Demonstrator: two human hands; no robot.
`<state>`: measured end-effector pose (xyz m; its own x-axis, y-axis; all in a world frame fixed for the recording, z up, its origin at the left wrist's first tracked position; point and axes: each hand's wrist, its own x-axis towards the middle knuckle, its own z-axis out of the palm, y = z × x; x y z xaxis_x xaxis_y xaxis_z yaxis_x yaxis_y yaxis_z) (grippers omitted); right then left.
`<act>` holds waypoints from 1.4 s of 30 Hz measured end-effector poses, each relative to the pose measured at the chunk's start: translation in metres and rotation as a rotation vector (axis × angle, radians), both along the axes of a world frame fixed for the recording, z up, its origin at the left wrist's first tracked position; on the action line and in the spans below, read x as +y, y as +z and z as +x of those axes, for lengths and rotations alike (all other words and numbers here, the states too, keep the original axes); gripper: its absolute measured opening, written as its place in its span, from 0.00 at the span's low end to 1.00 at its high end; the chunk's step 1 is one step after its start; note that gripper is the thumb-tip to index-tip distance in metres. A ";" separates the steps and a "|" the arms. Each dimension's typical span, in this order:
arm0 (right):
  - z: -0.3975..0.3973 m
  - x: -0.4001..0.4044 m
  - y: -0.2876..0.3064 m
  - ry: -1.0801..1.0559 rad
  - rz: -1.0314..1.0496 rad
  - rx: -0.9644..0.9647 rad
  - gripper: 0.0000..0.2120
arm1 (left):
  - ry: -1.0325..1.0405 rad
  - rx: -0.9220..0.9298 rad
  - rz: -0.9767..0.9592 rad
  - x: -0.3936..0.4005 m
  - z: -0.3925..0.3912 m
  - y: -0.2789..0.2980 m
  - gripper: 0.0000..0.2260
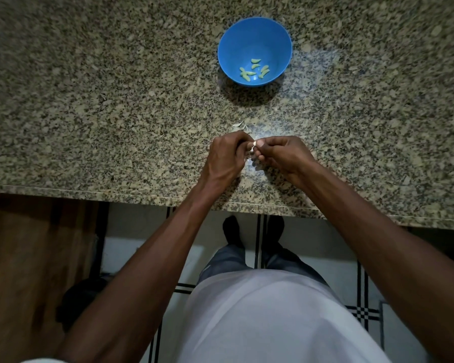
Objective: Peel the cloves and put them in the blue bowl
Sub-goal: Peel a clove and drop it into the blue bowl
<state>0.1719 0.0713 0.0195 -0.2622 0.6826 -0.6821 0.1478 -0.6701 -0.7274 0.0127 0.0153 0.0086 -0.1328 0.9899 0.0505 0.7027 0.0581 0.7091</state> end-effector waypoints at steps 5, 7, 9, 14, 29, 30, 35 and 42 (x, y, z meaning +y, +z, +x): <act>-0.003 -0.004 -0.004 0.007 0.139 -0.062 0.07 | 0.077 -0.040 -0.006 -0.008 0.005 -0.006 0.05; -0.003 -0.006 -0.004 -0.021 0.143 -0.074 0.08 | 0.080 -0.015 0.018 -0.011 0.007 -0.007 0.05; -0.003 -0.007 -0.002 -0.037 0.134 -0.063 0.08 | 0.062 0.025 0.063 -0.012 0.008 -0.006 0.05; -0.005 -0.006 -0.002 -0.058 0.052 0.002 0.06 | 0.021 0.116 0.115 -0.015 0.008 -0.006 0.05; -0.001 0.002 -0.001 -0.117 -0.112 0.106 0.04 | 0.102 0.118 0.054 -0.025 0.010 -0.014 0.02; 0.001 0.004 -0.001 -0.106 -0.099 0.099 0.05 | 0.145 0.072 0.027 -0.026 0.010 -0.014 0.03; 0.007 0.008 -0.003 -0.106 -0.059 0.085 0.10 | 0.281 -0.134 -0.131 -0.026 0.012 -0.010 0.05; 0.008 0.004 -0.004 -0.020 0.062 0.071 0.09 | 0.295 -0.513 -0.181 -0.010 0.011 0.002 0.12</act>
